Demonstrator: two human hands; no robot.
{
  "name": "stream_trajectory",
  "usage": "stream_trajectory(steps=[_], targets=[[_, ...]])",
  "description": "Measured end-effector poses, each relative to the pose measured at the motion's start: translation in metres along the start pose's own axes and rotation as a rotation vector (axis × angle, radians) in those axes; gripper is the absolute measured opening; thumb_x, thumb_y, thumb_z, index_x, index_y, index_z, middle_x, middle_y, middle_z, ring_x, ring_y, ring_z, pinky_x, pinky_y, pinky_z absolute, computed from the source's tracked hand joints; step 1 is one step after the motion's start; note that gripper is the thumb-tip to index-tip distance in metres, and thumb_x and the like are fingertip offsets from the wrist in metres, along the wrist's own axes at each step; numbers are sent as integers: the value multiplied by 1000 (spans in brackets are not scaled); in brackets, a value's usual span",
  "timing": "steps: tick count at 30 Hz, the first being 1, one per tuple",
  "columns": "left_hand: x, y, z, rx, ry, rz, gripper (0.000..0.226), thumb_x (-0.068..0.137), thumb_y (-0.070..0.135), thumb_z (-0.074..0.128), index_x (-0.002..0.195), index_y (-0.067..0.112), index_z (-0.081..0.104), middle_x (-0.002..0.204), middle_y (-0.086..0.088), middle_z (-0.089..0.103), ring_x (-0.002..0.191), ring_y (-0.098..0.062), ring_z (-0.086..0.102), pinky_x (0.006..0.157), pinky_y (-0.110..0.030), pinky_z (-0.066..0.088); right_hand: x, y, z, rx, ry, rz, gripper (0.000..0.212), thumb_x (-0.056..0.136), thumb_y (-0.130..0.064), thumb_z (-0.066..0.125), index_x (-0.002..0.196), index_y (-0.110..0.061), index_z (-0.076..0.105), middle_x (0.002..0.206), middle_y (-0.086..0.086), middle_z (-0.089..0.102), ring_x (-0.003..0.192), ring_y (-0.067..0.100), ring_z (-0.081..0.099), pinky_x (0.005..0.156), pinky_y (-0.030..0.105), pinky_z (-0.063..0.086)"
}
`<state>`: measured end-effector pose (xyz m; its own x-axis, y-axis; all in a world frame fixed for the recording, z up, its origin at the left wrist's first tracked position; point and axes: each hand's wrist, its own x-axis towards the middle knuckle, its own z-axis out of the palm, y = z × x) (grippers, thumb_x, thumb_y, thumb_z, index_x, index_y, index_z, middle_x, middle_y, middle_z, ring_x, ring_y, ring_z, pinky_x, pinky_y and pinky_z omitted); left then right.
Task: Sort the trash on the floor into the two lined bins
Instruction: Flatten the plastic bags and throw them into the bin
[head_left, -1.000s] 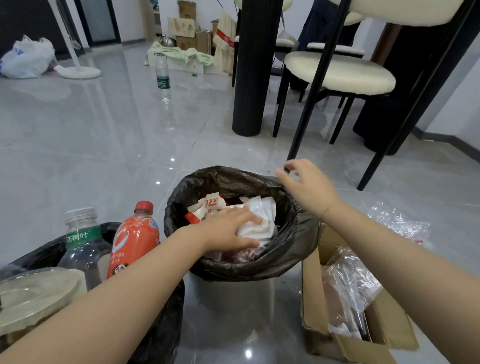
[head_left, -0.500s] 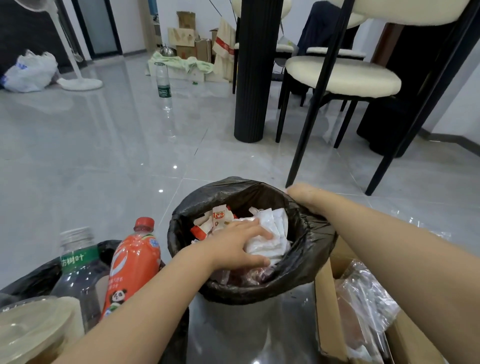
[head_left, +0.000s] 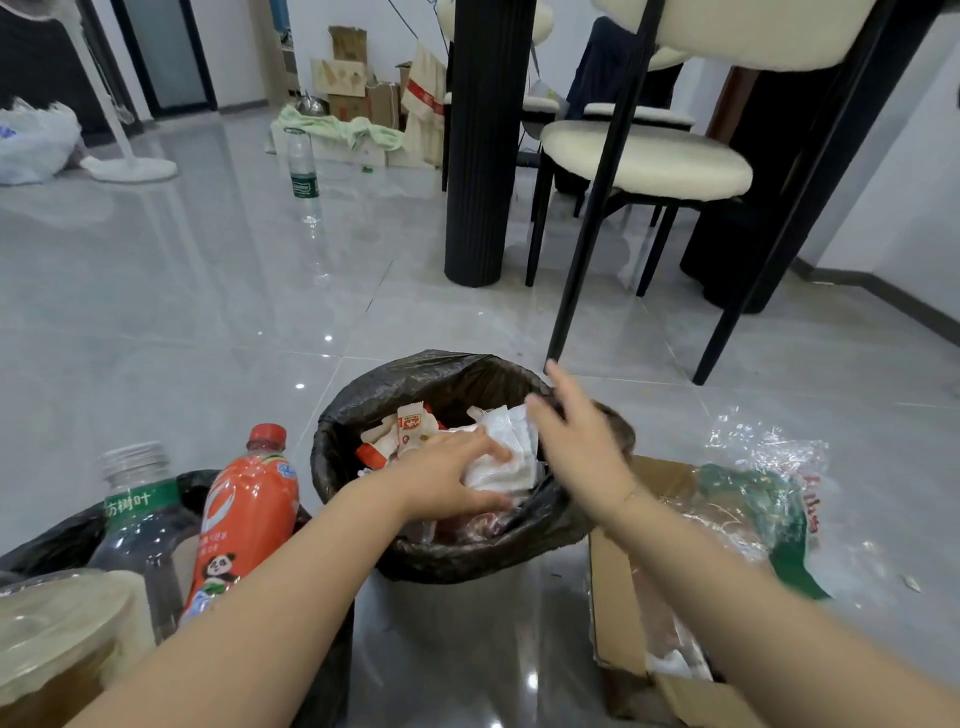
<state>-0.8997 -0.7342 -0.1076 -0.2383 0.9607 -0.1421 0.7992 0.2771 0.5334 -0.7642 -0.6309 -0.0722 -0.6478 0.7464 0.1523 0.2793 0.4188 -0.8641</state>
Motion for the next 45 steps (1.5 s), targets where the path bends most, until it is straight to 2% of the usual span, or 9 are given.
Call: stream_trajectory(steps=[5,11,15,18,24,30,34,40,45], targets=[[-5,5,2,-28,29,-87,51,86,62,54,129,36,45,136,5,47,128,-18,41,102,-36,34,-7,24,30,136,119,271,51,92,-12,39,141,-25,38,139,4,50,126,25,48,107,44,40],[-4,-3,-19,453,285,-37,33,100,40,32,129,26,40,114,4,63,118,-18,52,113,-41,13,-7,12,26,207,106,275,52,93,4,32,138,-19,43,114,1,57,89,11,51,72,18,42],[3,-27,-46,675,255,-159,98,75,80,45,151,35,3,161,0,-1,148,-26,-1,112,-61,-6,-10,7,24,278,111,259,53,93,4,33,140,-20,41,103,-3,55,84,9,48,81,21,38],[13,-38,-60,564,112,-321,121,61,90,47,150,37,-15,161,-1,-13,147,-34,2,113,-61,9,-10,9,24,340,102,262,52,93,3,36,140,-19,41,102,-5,53,88,10,49,83,22,39],[22,-46,-70,400,148,-376,114,63,90,46,152,36,0,149,-3,31,130,-29,41,101,-44,41,-3,19,31,463,126,358,51,90,4,34,135,-18,46,116,2,59,103,19,55,89,32,47],[10,-23,-62,443,319,-480,84,88,71,33,154,26,7,162,-4,0,149,-23,-5,115,-58,-4,-5,4,38,346,158,455,28,97,-30,45,110,-8,57,99,5,60,96,26,57,80,31,42],[-20,15,-52,361,472,-196,62,94,33,48,151,25,23,159,-3,19,145,-23,19,117,-49,17,-18,-11,24,315,53,454,45,98,-40,32,125,-10,52,118,7,57,104,25,51,88,35,39],[-59,54,-32,117,470,-115,66,85,-2,43,147,21,34,154,2,30,138,-20,34,110,-35,34,-49,-13,-21,364,78,403,29,92,-17,37,67,-11,49,73,9,49,69,23,45,59,28,32],[-83,101,-16,-42,629,-32,51,88,1,47,137,16,50,146,3,43,134,-13,38,107,-19,24,-80,-4,-54,522,84,388,24,96,-17,47,109,-4,62,112,17,64,94,18,62,89,32,49]])
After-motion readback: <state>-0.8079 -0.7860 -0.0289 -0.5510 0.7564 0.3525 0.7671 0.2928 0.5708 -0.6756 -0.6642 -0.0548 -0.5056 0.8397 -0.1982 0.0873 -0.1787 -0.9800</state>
